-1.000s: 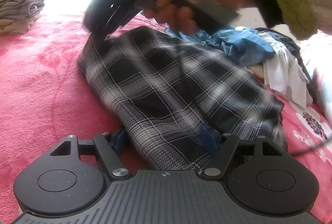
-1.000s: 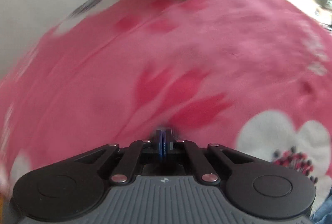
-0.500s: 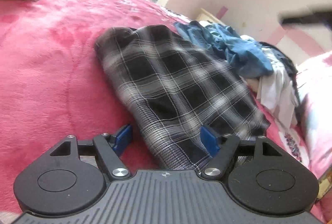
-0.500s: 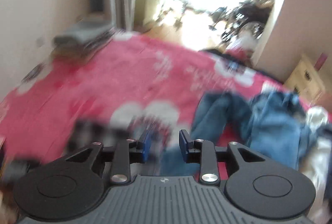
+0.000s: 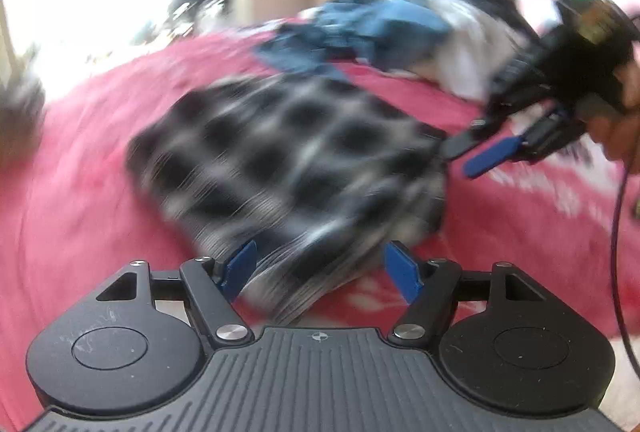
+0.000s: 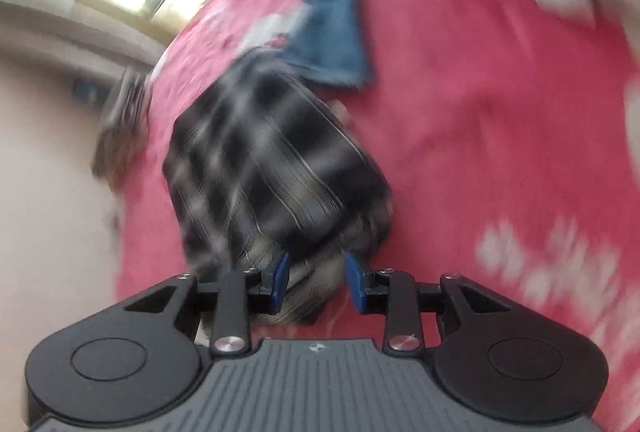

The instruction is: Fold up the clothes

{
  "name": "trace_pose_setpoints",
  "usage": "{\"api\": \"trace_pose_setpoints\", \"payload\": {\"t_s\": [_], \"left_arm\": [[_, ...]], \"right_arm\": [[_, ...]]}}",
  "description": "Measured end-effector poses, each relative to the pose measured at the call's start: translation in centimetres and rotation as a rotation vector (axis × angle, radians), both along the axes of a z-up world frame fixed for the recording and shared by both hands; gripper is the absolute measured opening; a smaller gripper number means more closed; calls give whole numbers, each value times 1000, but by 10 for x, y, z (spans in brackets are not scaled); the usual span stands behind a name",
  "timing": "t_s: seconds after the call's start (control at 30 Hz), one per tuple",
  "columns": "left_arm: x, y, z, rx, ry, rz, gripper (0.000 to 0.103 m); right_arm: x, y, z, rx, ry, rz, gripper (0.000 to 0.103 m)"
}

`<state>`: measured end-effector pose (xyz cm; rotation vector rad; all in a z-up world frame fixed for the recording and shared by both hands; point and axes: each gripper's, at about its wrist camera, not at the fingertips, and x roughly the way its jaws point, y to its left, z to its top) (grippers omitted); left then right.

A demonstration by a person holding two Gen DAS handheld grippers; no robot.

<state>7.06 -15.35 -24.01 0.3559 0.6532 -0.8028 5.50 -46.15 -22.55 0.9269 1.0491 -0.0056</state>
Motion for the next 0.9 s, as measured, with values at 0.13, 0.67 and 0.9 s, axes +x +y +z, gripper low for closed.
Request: {"api": "trace_pose_setpoints", "payload": {"t_s": [0.13, 0.67, 0.9], "left_arm": [[-8, -37, -6, 95, -141, -121, 66], [10, -64, -30, 230, -86, -336, 55], [32, -60, -17, 137, 60, -257, 49]], "right_arm": [[-21, 1, -35, 120, 37, -100, 35], [-36, 22, -51, 71, -97, -93, 15], [-41, 24, -49, 60, -123, -108, 15]]}}
